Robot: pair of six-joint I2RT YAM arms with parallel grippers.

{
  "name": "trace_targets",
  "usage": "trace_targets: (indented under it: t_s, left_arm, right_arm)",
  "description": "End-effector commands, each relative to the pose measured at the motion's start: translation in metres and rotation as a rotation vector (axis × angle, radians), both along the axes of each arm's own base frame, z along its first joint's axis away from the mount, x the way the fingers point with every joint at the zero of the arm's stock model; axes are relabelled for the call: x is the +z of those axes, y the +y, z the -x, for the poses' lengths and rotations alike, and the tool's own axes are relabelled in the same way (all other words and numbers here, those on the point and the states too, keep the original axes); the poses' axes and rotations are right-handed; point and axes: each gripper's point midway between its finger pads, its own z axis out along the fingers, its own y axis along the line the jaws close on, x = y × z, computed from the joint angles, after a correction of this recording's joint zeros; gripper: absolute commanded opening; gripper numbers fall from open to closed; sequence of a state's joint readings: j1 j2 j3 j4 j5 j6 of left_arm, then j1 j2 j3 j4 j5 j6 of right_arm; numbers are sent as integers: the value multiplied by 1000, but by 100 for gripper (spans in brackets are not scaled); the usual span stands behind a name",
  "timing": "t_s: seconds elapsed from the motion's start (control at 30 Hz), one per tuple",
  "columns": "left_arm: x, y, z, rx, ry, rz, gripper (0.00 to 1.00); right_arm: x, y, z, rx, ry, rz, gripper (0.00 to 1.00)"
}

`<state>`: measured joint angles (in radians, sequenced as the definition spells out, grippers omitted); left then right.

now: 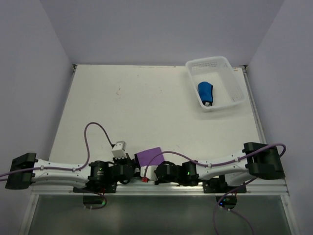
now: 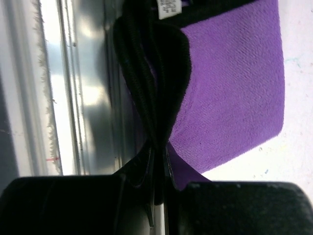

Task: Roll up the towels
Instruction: Roll the towel

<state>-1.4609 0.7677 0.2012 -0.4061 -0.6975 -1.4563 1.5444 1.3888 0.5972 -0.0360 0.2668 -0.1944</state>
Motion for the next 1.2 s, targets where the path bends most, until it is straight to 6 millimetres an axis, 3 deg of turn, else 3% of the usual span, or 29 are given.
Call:
trace_targets:
  t_s: [0.0,0.17,0.37,0.73,1.0,1.17]
  left_arm:
    - [14,-8,-13,50,-65,44,8]
    - [14,-11,-17,59,-87,29,9]
    - [19,-13,-23,57,-131,18,10]
    - [41,-13,-40,60,-232,-4,20]
    - [62,5,-62,123,-266,-5,26]
    - [68,15,-63,158,-262,-12,28]
  right_arm:
    - [26,32,15,45,70,-132,0]
    - [24,37,22,58,136,-137,0]
    - [17,44,12,18,309,-186,0]
    - [11,56,-3,6,464,-154,0]
    - [23,59,-23,-9,647,-216,0]
    - [11,69,-19,29,770,-173,0]
